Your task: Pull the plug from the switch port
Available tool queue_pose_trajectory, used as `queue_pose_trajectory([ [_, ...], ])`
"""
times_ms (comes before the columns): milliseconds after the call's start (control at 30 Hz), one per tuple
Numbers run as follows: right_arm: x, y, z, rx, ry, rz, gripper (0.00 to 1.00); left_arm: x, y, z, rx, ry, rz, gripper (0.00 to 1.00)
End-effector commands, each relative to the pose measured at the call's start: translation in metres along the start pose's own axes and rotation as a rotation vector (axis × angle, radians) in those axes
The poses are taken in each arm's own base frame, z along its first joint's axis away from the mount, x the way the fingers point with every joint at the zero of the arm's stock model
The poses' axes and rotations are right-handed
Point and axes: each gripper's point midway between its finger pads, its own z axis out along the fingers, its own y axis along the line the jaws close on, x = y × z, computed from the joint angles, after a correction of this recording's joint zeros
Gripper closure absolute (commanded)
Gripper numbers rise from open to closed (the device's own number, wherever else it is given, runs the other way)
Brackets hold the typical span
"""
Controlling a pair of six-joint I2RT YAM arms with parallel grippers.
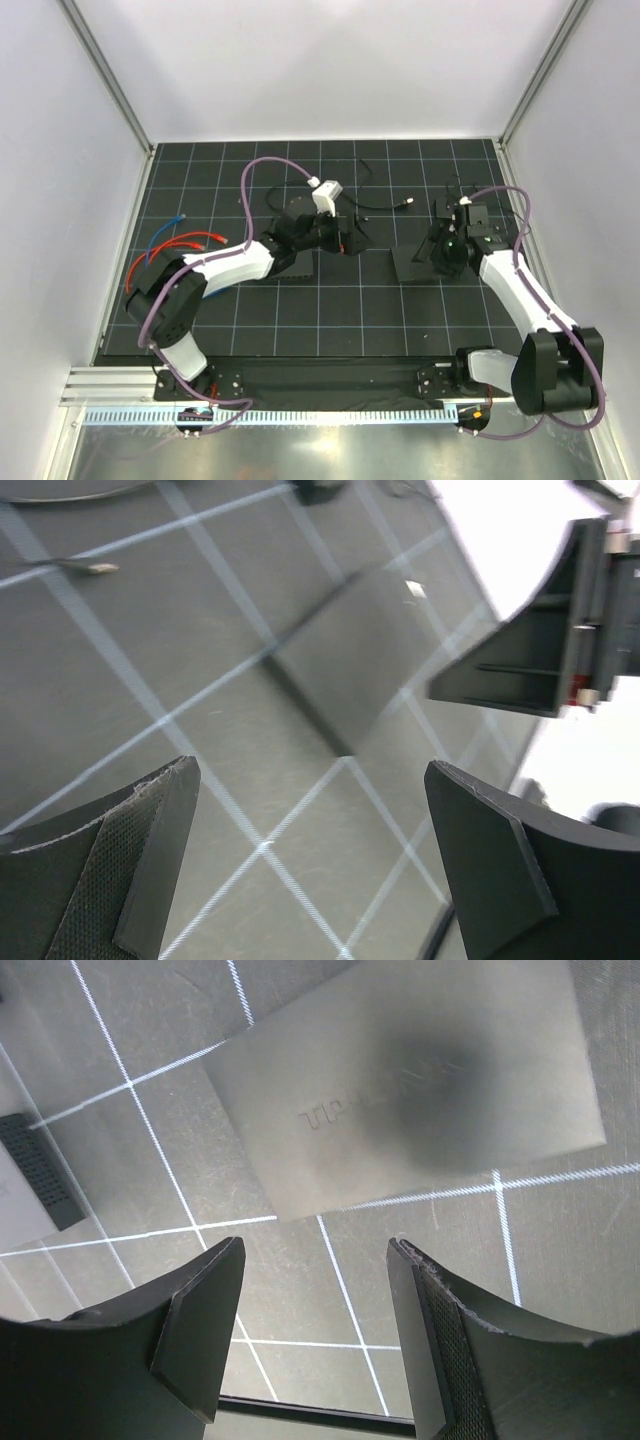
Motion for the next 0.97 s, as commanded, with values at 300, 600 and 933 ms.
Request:
queue_pose_trajectory([
  [300,-0.008,0.032,0.03,0.14,-0.012,-0.221,0.29,-0.046,0.029,-0.04,-0.212,-0.3,0.051,0.0],
  [600,0.029,0.036,0.026,0.049,-0.021,-0.242,0.0,-0.038,0.016,-0.084,-0.178,-0.355,-0.114,0.0],
  [933,0.057,0.095,-0.012,-0.346,0.019,-0.28,0.0,0.01,-0.019,-0.189,0.041,-0.438,-0.215,0.0],
])
